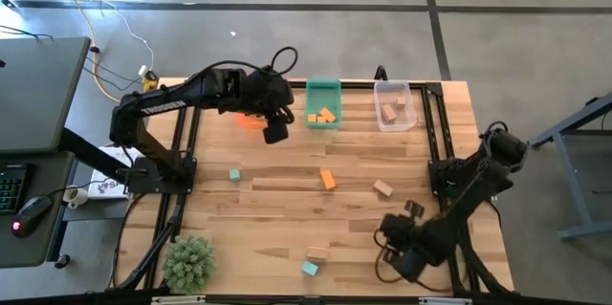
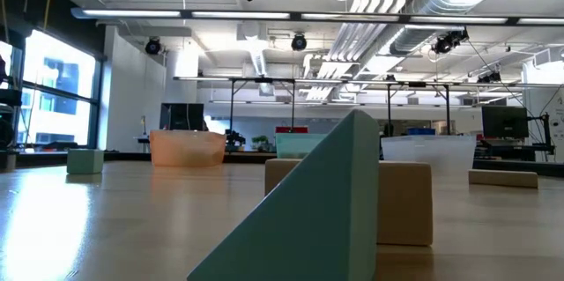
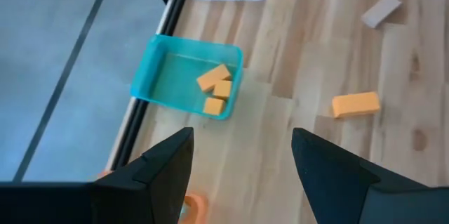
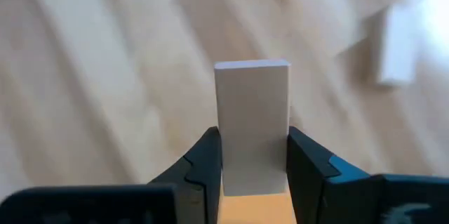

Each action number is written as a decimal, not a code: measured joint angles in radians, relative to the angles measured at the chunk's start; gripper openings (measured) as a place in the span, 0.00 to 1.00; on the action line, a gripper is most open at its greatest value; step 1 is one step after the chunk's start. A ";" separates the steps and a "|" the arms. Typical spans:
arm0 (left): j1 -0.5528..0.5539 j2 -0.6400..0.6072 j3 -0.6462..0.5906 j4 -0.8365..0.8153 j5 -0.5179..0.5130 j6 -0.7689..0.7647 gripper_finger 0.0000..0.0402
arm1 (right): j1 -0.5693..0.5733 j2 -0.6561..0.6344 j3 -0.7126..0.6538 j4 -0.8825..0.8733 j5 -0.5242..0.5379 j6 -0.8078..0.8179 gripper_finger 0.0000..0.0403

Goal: Sort & place blocks by color
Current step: Put the brown block into the transparent bin

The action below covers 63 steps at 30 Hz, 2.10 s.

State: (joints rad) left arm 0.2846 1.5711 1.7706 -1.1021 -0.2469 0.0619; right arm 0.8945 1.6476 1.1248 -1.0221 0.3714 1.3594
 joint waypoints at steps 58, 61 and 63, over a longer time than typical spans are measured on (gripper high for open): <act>0.128 0.000 0.000 0.000 0.001 -0.113 0.57 | -1.755 -0.156 0.000 0.055 -0.160 -1.115 0.24; 0.127 0.000 0.000 -0.001 0.006 -0.138 0.57 | -1.784 -0.119 0.000 0.065 -0.200 -1.160 0.24; 0.127 0.000 0.000 -0.001 0.029 -0.138 0.57 | -1.800 -0.092 0.000 0.073 -0.228 -1.187 0.24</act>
State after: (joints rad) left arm 0.4114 1.5715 1.7706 -1.1036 -0.2175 -0.0764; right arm -0.9057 1.5554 1.1248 -0.9493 0.1434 0.1720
